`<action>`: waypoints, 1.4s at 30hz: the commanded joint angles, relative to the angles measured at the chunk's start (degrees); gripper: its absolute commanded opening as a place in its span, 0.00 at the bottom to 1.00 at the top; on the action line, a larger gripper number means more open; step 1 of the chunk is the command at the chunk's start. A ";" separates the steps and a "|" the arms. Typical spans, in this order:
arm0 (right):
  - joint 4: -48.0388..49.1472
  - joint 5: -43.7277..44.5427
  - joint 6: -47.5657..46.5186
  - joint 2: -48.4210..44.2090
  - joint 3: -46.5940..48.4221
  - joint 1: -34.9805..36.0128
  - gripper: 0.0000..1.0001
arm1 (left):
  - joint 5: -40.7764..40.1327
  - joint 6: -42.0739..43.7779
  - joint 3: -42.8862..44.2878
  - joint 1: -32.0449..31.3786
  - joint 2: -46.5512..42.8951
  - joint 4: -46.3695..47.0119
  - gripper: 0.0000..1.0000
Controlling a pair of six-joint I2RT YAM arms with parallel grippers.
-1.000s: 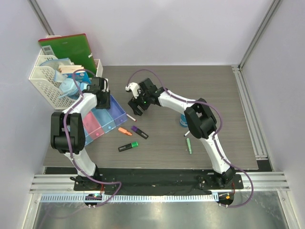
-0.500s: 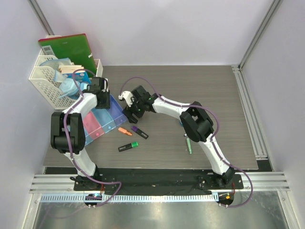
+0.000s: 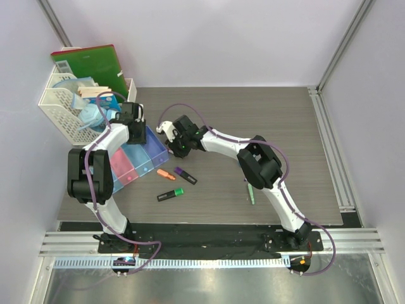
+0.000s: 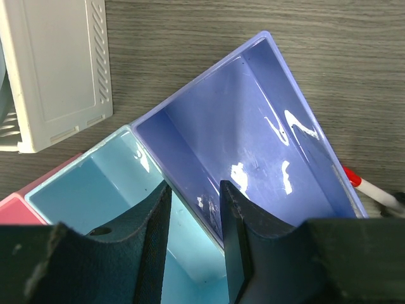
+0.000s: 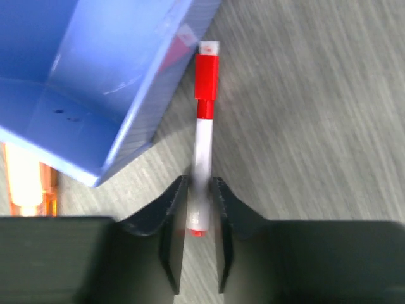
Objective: Sort the stationery into containers
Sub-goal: Pick up the pen from the center of the board, then move the storage box to the center of the board.
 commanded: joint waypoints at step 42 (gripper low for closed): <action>-3.46 22.97 -0.11 -25.75 -8.07 -15.16 0.01 | 0.38 3.11 21.05 -11.19 18.33 -0.09 0.18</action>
